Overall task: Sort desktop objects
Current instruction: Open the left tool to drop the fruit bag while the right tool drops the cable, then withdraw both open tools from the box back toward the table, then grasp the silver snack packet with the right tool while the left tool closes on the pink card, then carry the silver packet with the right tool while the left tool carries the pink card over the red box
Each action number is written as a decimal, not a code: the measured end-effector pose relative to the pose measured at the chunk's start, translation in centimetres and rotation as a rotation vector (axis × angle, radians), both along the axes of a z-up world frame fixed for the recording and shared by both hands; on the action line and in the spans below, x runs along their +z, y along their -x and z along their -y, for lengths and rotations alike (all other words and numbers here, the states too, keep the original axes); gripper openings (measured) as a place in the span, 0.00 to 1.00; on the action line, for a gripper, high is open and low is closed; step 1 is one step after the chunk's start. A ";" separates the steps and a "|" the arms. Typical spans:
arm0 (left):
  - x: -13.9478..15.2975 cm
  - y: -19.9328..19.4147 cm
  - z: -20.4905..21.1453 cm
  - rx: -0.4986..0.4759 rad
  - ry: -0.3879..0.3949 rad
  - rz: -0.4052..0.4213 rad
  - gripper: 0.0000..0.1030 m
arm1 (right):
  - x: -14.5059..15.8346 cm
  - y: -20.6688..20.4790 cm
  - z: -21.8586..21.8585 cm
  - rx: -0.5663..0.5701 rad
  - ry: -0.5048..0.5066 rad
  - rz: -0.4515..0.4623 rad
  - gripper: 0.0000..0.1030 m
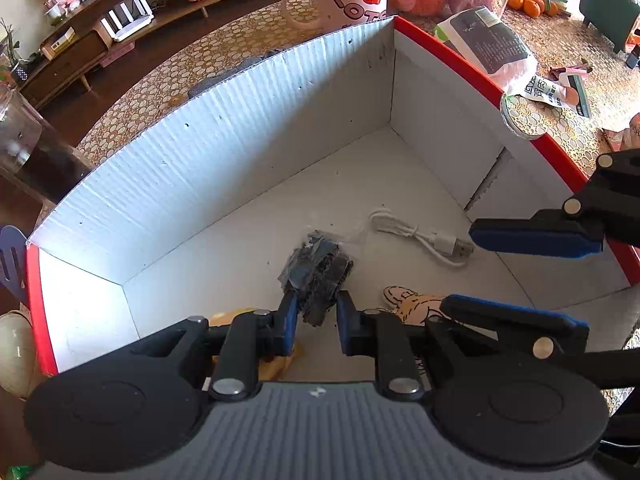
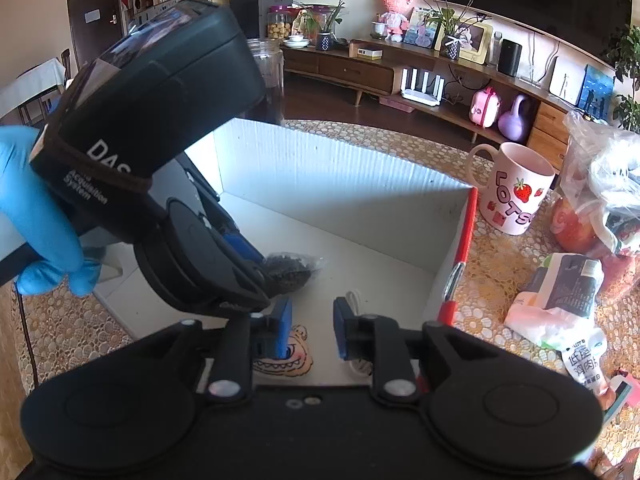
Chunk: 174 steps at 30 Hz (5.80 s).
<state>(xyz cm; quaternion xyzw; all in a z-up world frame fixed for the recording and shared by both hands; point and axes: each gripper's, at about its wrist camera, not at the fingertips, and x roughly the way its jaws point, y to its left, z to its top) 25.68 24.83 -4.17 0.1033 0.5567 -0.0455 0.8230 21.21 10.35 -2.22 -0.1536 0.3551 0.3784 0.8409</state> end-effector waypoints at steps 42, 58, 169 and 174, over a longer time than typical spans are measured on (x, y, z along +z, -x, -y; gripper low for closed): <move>9.1 12.0 4.2 0.174 0.117 0.402 0.25 | 6.5 7.2 11.8 0.014 -0.186 0.155 0.88; 8.6 15.2 13.1 0.097 0.133 0.473 0.76 | 5.1 9.6 21.6 -0.119 -0.155 0.214 0.97; -0.8 12.3 29.5 0.025 0.263 0.377 0.39 | -0.5 1.1 34.1 -0.456 -0.187 0.005 0.22; 0.9 13.3 28.5 0.035 0.275 0.379 0.39 | 1.1 2.9 33.7 -0.443 -0.201 0.007 0.21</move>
